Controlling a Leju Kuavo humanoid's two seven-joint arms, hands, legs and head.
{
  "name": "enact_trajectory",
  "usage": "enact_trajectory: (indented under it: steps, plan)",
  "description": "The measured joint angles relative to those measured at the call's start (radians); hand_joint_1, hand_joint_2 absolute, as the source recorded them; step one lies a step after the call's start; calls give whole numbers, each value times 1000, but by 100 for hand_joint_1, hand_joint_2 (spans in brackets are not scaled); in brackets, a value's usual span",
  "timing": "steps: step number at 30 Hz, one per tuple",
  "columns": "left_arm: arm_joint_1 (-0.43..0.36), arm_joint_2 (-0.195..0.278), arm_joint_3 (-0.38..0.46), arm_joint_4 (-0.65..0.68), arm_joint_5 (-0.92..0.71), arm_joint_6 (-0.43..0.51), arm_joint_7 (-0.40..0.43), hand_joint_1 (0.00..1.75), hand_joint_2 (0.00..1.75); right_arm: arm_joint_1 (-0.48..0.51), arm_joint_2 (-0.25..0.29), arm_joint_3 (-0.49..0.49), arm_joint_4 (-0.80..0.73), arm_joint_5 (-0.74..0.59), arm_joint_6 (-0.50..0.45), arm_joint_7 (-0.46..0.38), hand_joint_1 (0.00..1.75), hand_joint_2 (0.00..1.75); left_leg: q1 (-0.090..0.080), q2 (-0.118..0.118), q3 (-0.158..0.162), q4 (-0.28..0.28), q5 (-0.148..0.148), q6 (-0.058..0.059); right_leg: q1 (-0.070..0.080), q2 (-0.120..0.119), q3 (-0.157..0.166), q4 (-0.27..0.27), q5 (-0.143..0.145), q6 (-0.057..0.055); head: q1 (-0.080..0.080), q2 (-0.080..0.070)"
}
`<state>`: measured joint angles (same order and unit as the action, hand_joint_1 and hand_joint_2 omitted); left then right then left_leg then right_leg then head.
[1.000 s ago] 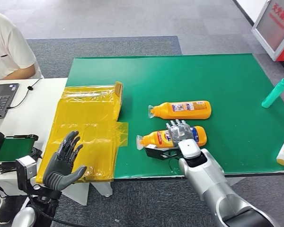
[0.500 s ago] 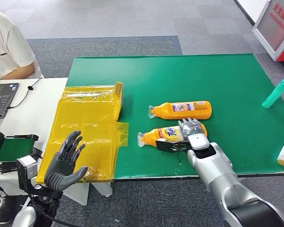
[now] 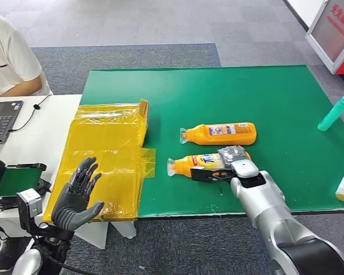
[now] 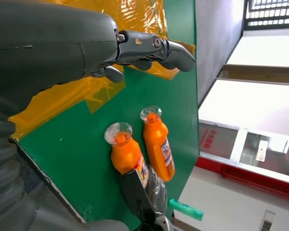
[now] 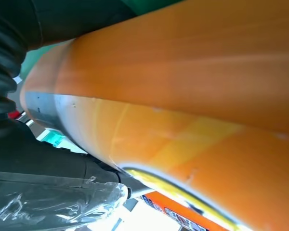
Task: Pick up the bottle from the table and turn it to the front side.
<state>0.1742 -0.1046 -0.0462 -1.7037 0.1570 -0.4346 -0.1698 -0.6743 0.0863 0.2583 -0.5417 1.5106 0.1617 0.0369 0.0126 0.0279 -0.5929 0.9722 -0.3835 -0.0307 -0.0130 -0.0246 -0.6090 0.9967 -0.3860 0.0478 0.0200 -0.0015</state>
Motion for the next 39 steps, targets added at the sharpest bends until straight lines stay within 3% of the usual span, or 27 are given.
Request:
enact_trajectory:
  steps: [6, 11, 18, 24, 27, 32, 39]
  plan:
    - [9, 13, 1, 0, -1, -1, -28, 0, 175, 17, 6, -100, -13, -172, -17, -103, 175, 175, 0, 0, 0, 0, -1, -1, 0, 0, 0, 0, -1, 0, 0, 0]
    - [19, 25, 5, -1, 1, -10, -46, 0, 175, 84, 26, -201, -154, -509, 74, -229, 175, 175, 1, 1, 0, 0, -2, -3, 1, 0, 0, 0, -1, -2, 0, 0]
    - [35, 31, 11, -29, -2, -8, -47, 0, 175, 254, 76, -234, -441, -1003, 196, -220, 175, 175, 1, 0, -10, 0, 0, -2, 1, 0, -8, 1, -1, -1, 0, 0]
    - [36, 24, 17, -69, -11, 11, -33, 0, 175, 372, 112, -224, -673, -1263, 191, -199, 175, 175, 1, 0, -14, 0, -2, -2, 1, 0, -12, 1, -2, 0, 0, 0]
    - [35, 4, 18, -97, -43, 40, -13, 0, 175, 437, 123, -190, -795, -1261, 139, -225, 175, 175, 1, 0, -16, 0, -2, -2, 1, 0, -14, 1, -3, 0, 0, 0]
    - [20, -56, 31, -119, -93, 86, 33, 0, 175, 531, 134, -97, -956, -1080, -16, -266, 175, 175, 1, 0, -17, 0, -3, -2, 1, 0, -15, 1, -4, 0, 0, 0]
    - [4, -109, 28, -122, -106, 85, 38, 0, 175, 610, 138, 20, -1057, -965, -130, -283, 175, 175, 1, 0, -17, 0, -3, -3, 1, 0, -16, 1, -4, 0, 0, 0]
